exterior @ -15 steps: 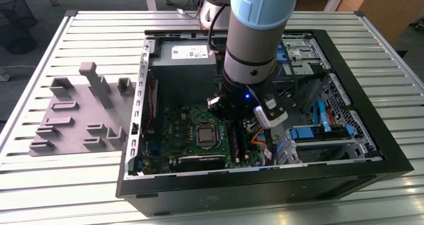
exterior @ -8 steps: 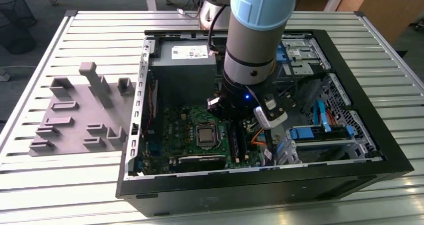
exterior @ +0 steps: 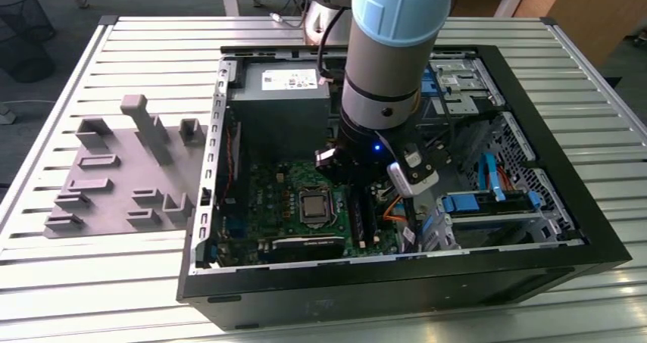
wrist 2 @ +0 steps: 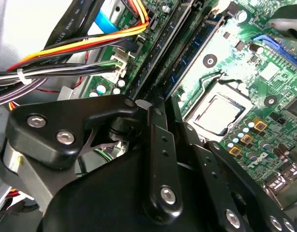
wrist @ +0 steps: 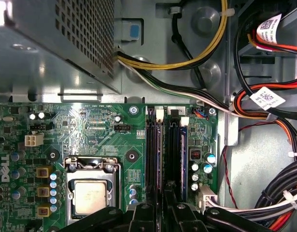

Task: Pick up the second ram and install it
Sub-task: 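Insert the second ram into the second slot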

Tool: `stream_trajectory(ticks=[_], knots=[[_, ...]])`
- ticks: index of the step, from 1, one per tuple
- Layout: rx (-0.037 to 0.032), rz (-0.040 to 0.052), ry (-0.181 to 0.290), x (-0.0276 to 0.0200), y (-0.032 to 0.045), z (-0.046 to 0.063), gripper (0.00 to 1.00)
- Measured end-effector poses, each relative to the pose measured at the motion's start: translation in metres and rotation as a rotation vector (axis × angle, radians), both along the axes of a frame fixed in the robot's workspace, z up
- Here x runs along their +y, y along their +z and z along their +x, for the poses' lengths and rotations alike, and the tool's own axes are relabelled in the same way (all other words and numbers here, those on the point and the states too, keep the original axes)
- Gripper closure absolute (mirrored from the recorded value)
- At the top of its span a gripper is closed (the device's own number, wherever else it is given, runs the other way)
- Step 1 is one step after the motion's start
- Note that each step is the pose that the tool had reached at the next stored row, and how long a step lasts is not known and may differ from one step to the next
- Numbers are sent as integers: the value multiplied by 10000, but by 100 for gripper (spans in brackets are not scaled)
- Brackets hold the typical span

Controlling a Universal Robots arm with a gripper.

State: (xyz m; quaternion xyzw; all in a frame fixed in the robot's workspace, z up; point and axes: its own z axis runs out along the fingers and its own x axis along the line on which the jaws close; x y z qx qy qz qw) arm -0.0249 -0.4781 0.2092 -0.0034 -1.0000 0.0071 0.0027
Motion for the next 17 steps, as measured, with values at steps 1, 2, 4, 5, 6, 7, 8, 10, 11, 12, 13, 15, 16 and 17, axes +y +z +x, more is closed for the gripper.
stream_trajectory(ticks=[1,2,4,5,6,7,8,10,11,12,13,15,16,17], knots=[[0,0,0,0,2,0,79],[0,0,0,0,12,0,79],[1,1,-1,0,44,0,79],[1,1,0,0,60,0,79],[1,1,0,0,74,0,79],[3,0,0,0,89,0,79],[9,0,1,0,108,0,79],[27,0,0,0,142,0,79],[34,1,0,0,148,0,79],[45,0,1,0,160,1,79],[57,2,1,0,174,1,79],[68,-2,-1,0,212,1,79],[70,0,-1,0,221,1,79],[73,2,0,1,223,1,79]])
